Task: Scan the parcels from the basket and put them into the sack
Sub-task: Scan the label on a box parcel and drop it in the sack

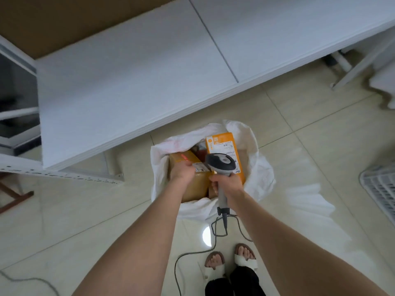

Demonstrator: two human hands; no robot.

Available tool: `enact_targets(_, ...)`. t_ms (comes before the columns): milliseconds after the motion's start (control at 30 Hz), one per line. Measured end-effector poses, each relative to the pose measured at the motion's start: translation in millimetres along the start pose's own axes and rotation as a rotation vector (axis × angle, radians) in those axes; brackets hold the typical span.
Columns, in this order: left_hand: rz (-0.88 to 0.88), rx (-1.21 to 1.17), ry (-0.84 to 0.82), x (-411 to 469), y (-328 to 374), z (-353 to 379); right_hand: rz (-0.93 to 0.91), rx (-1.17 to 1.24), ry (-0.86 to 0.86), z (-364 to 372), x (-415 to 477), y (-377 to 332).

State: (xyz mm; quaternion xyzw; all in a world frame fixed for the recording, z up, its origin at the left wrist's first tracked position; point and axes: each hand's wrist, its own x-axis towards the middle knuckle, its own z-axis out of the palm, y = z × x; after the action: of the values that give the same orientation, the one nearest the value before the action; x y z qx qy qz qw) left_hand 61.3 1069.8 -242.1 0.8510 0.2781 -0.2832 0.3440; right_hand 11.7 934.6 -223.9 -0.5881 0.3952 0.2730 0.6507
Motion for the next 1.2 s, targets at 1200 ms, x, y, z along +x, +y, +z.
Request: enact_targets(1200, 0.682, 0.459, -0.422, -482, 467, 414, -0.119, 0.927, 0.518, -679, -267, -67)
